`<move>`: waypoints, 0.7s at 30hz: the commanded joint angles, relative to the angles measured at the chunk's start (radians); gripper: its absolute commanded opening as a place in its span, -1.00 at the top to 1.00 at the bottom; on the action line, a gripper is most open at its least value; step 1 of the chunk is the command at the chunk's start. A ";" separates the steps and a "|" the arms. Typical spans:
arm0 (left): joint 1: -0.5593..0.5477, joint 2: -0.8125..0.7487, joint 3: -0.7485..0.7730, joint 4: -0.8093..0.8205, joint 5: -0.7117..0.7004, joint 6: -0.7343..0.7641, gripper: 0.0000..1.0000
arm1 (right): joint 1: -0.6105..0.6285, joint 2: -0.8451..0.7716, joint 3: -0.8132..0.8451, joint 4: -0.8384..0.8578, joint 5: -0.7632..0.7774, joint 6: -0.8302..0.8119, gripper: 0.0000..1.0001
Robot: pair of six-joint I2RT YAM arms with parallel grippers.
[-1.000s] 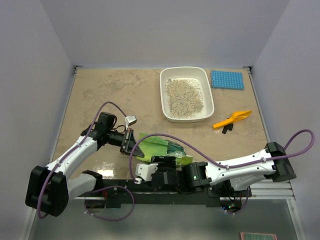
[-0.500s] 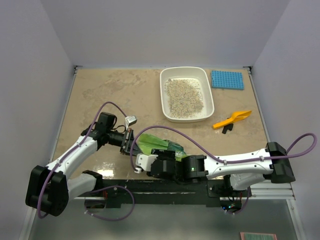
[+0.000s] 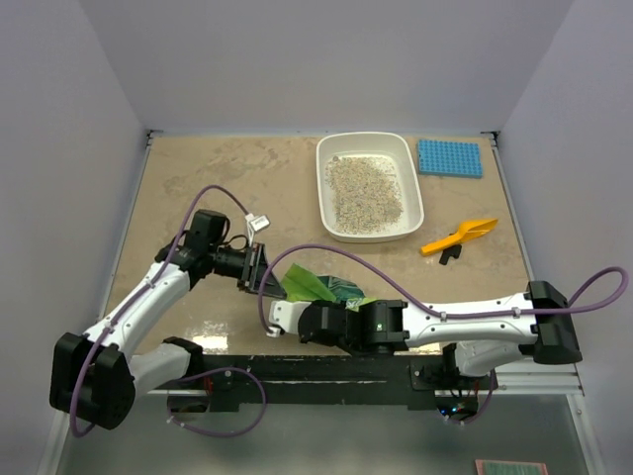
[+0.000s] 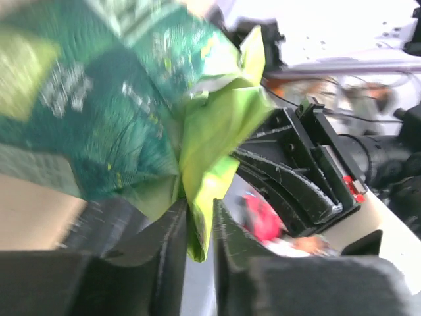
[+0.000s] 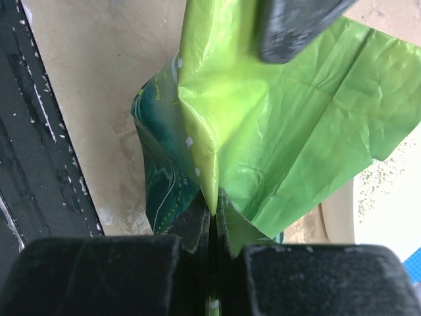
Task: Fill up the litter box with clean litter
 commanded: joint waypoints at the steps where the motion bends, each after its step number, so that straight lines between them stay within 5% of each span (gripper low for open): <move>1: 0.010 -0.067 0.191 -0.049 -0.178 0.190 0.31 | -0.061 -0.068 0.021 -0.082 -0.113 -0.016 1.00; 6: 0.009 -0.279 0.216 0.101 -0.303 0.280 -0.17 | -0.138 -0.137 0.040 -0.113 -0.223 -0.056 1.00; 10: -0.001 -0.319 0.176 0.112 -0.265 0.393 -0.18 | -0.227 -0.184 0.086 -0.157 -0.377 -0.085 1.00; 21: -0.117 -0.422 -0.016 0.439 -0.133 0.396 -0.39 | -0.339 -0.117 0.202 -0.268 -0.731 -0.105 1.00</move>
